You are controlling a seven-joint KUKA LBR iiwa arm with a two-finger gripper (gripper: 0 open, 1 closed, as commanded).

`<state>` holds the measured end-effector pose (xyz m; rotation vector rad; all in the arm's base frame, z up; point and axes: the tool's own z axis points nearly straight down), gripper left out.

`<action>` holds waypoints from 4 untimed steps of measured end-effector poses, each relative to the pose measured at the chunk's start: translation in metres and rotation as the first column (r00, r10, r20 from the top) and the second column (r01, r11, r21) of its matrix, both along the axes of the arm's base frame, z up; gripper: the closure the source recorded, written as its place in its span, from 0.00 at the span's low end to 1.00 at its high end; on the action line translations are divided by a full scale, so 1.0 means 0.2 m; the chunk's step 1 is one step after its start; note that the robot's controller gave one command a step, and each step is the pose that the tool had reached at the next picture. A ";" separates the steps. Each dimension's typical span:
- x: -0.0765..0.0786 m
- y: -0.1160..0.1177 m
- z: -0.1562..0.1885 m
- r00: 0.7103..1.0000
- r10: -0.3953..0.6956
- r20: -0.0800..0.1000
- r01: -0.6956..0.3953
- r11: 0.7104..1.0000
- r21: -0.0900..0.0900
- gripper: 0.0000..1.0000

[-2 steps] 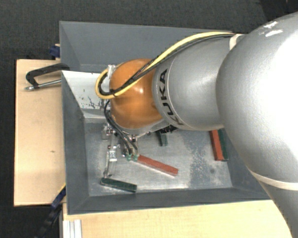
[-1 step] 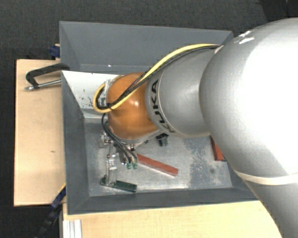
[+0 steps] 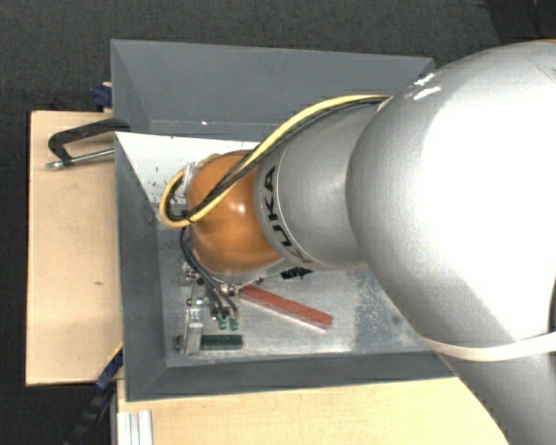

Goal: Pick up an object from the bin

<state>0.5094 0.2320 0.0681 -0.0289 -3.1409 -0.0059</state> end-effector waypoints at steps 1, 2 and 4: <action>-0.03 -0.13 0.11 1.000 0.019 -0.002 -0.019 1.000 -0.004 0.00; -0.05 -0.15 0.09 0.941 0.340 0.002 -0.340 0.941 -0.004 0.00; -0.07 -0.19 0.01 0.905 0.425 0.001 -0.425 0.905 -0.002 1.00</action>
Offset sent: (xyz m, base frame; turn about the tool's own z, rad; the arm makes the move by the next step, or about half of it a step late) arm -0.0155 -0.0285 0.0019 -0.4807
